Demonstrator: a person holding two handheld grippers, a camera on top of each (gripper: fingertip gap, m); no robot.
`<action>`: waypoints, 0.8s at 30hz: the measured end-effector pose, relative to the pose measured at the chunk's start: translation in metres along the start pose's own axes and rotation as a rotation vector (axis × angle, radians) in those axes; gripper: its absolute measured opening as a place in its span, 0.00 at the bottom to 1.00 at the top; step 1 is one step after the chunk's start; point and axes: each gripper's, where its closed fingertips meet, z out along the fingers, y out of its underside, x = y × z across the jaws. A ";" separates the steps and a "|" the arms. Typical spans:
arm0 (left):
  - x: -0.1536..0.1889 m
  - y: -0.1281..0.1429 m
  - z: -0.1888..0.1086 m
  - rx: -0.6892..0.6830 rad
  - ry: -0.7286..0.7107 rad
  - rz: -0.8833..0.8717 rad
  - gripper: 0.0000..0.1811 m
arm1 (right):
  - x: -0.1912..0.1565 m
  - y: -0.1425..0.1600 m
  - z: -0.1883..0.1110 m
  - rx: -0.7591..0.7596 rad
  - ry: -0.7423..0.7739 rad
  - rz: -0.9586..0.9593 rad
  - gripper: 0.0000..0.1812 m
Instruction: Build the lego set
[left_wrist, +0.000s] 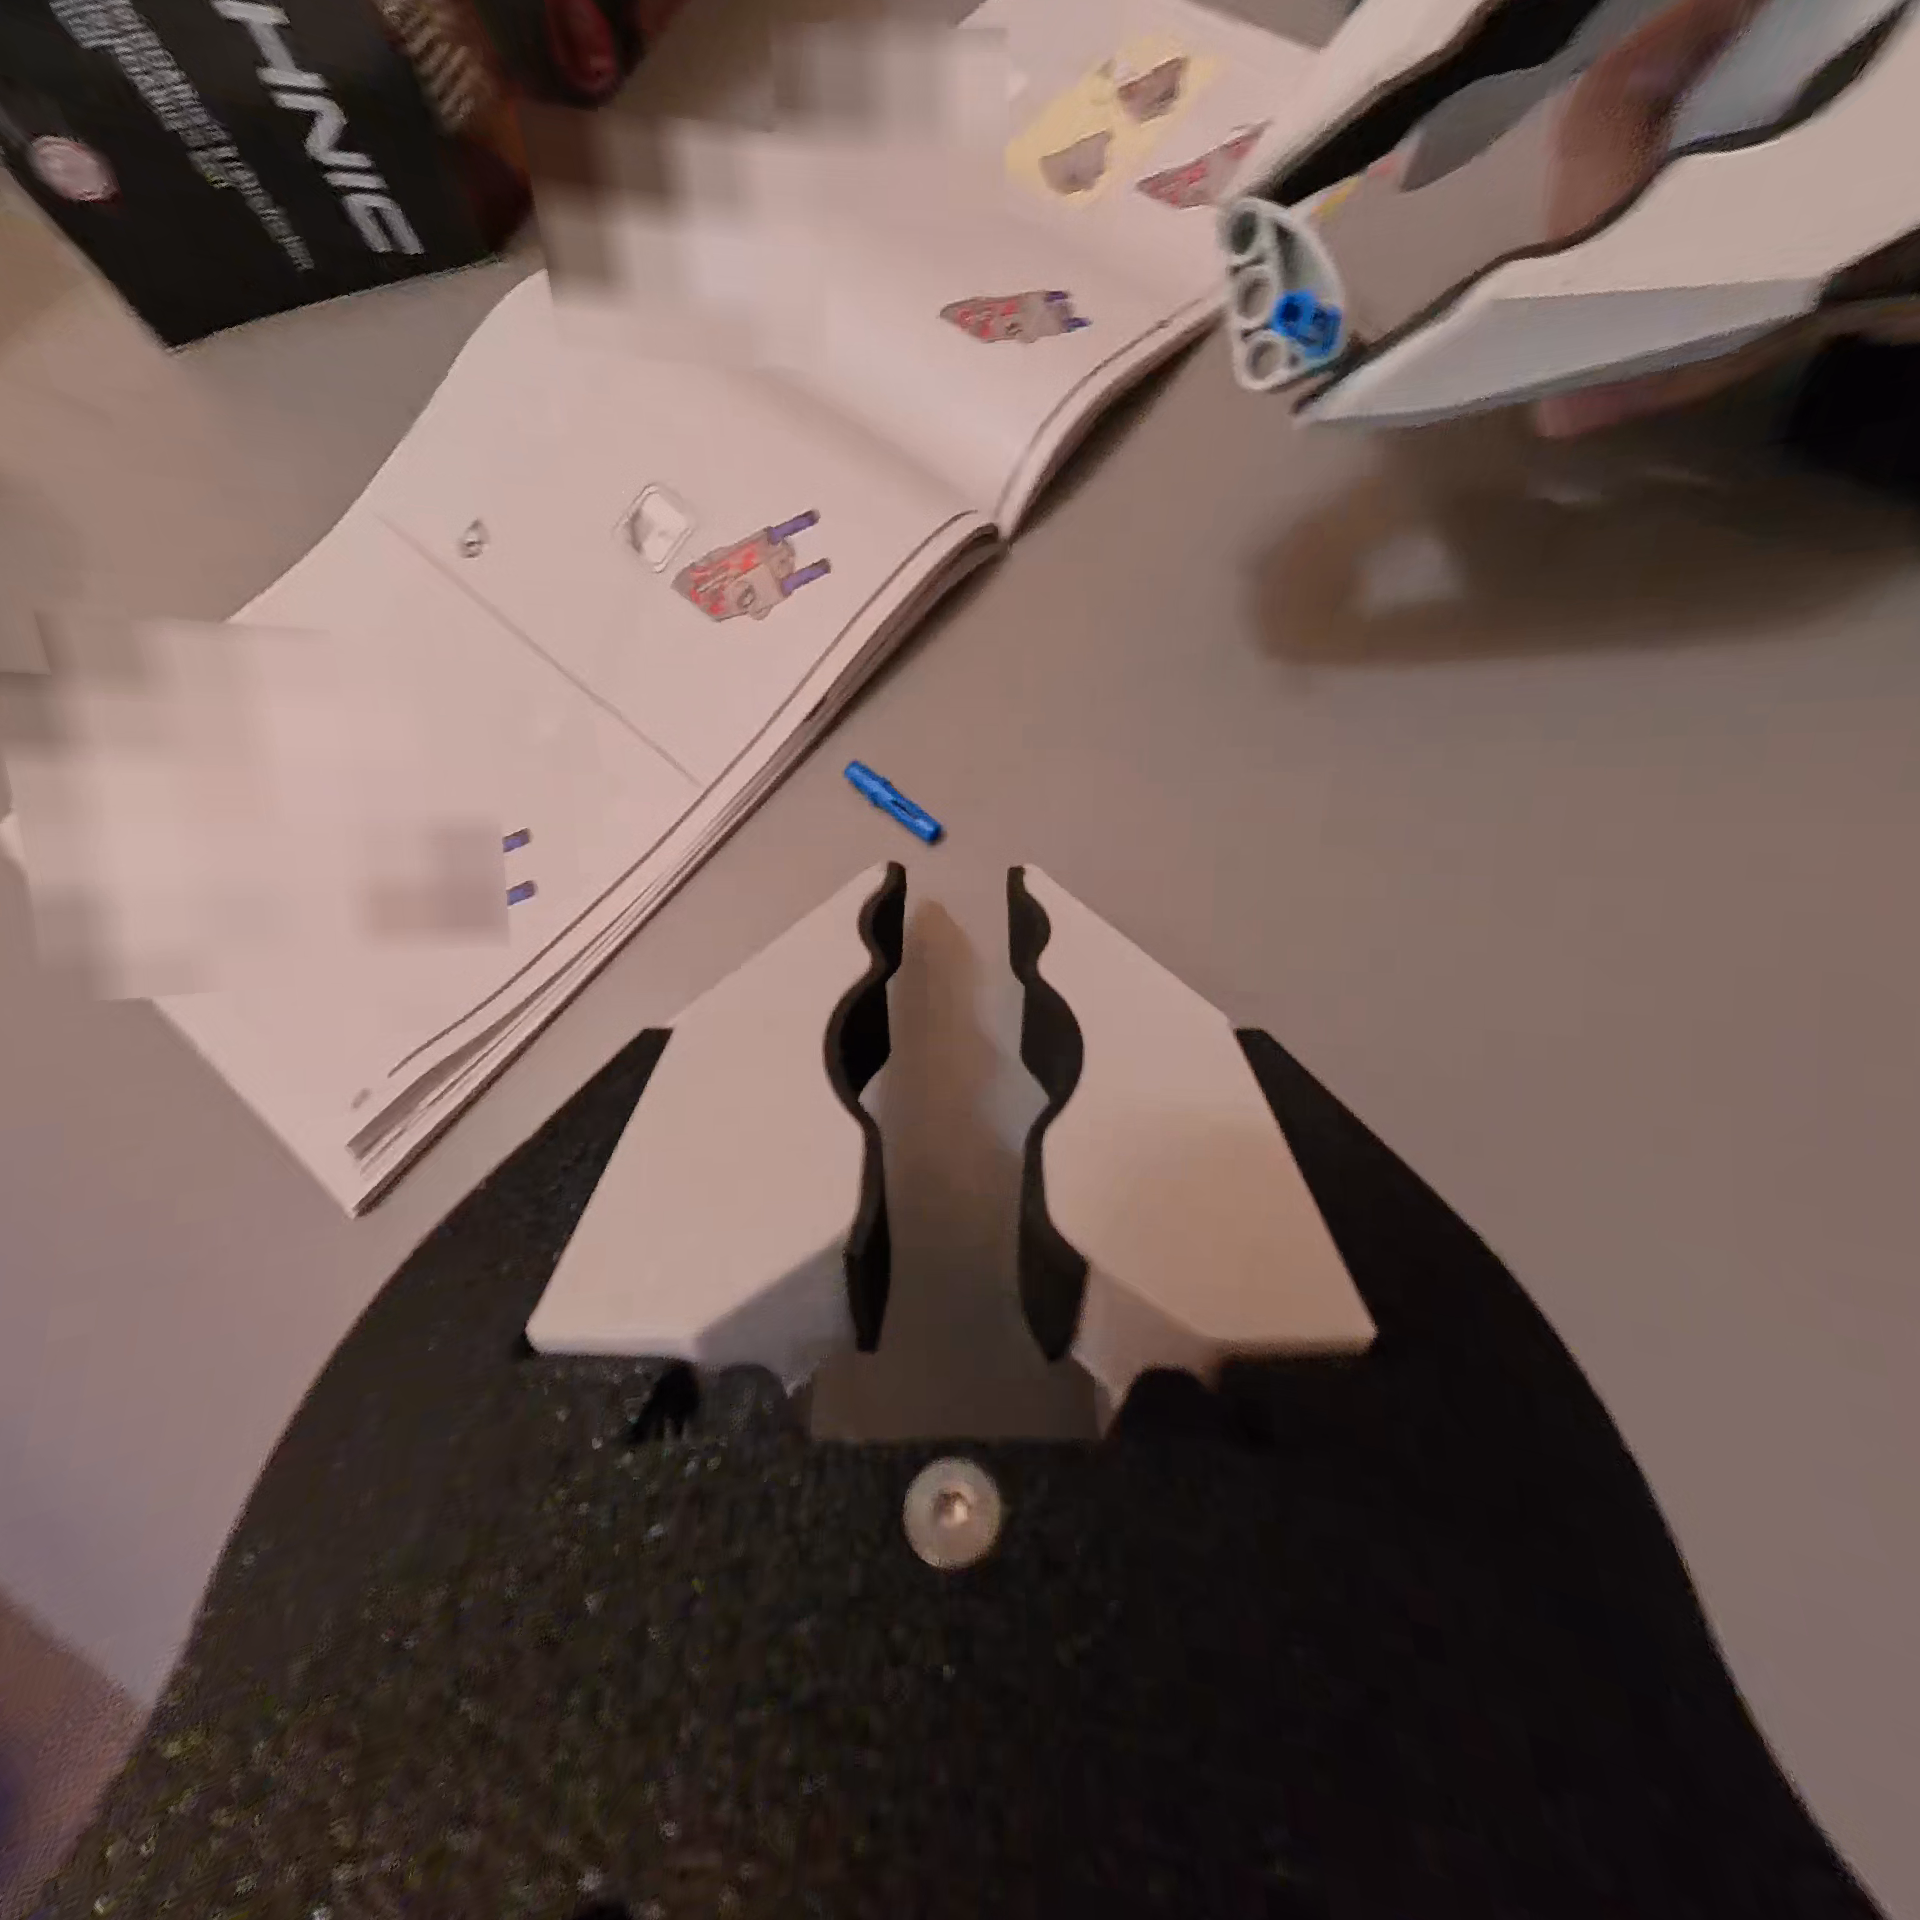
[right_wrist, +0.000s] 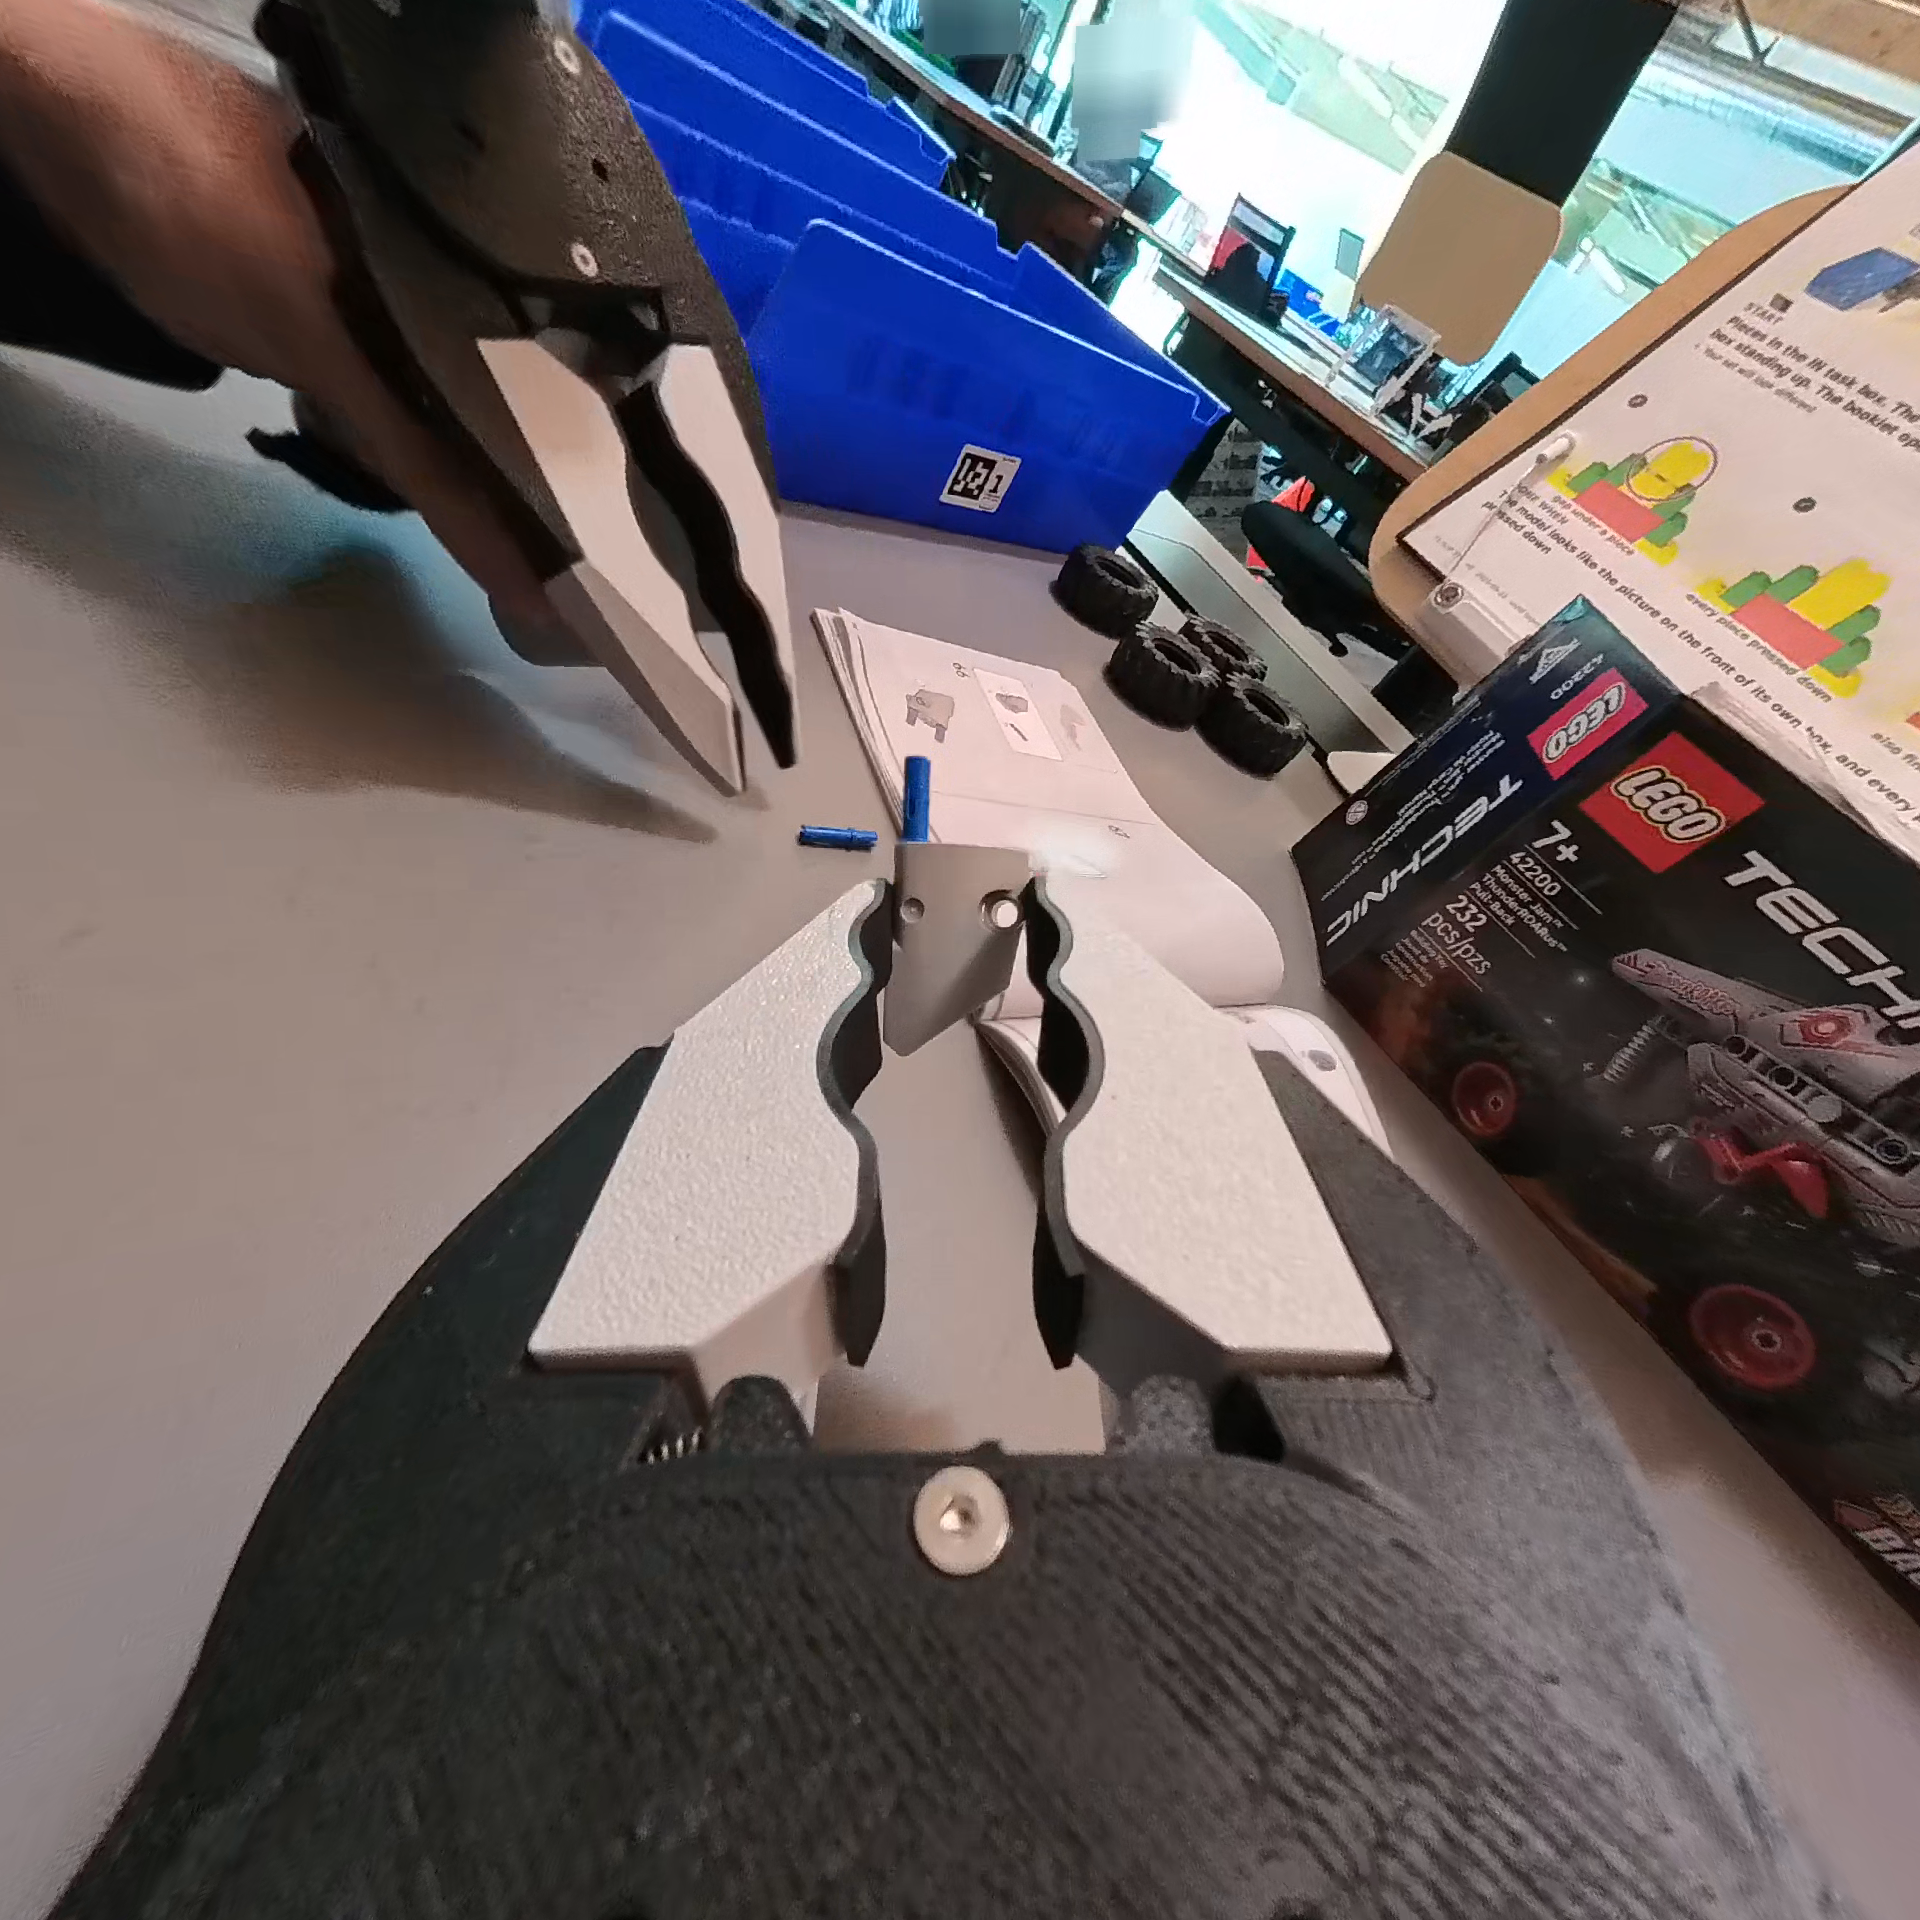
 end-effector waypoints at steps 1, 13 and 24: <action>-0.004 0.000 0.003 0.000 -0.050 -0.009 0.10 | -0.002 0.001 0.001 -0.008 -0.007 -0.005 0.13; -0.021 -0.002 0.024 -0.042 -0.125 -0.132 0.01 | -0.021 0.013 0.005 -0.108 -0.066 -0.087 0.13; -0.001 0.008 0.012 -0.039 0.144 0.097 0.01 | -0.054 0.036 0.013 -0.309 -0.344 0.087 0.13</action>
